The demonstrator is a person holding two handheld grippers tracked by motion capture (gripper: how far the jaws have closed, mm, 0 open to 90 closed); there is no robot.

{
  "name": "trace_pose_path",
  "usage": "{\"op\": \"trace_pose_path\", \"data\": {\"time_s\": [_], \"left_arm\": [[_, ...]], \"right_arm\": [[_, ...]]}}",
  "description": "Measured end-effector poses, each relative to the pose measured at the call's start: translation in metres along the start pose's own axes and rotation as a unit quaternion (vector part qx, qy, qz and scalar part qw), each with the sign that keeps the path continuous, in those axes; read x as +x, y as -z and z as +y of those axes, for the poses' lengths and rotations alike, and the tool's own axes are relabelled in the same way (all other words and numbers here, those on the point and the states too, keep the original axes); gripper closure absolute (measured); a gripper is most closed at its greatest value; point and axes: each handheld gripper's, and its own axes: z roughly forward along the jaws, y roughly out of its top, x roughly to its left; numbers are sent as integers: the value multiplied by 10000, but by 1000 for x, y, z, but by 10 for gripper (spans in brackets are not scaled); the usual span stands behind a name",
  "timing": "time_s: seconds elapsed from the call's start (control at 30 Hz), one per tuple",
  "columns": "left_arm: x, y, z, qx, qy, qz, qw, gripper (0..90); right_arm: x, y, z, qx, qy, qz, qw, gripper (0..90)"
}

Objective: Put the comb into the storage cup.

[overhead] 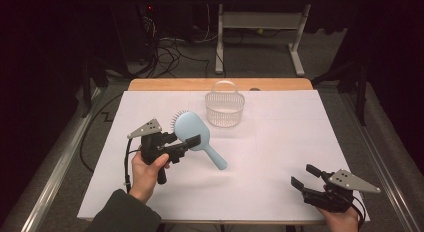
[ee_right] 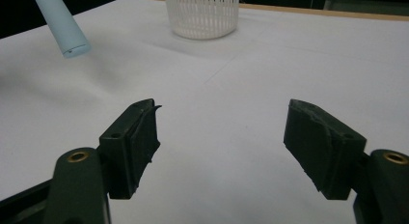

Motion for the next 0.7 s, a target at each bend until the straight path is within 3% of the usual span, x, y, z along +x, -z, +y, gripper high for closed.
{"op": "trace_pose_path", "data": {"time_s": [0.17, 0.37, 0.7], "left_arm": [[1, 0, 8, 21, -61, 47, 10000, 531], [3, -3, 17, 9, -99, 80, 9999, 531], [7, -8, 27, 2, -67, 122, 9999, 530]], "right_arm": [[-5, 1, 0, -123, -71, -80, 9999, 287], [-13, 1, -2, -206, -331, -145, 9991, 282], [-12, -1, -2, -235, -357, -98, 9990, 280]]}}
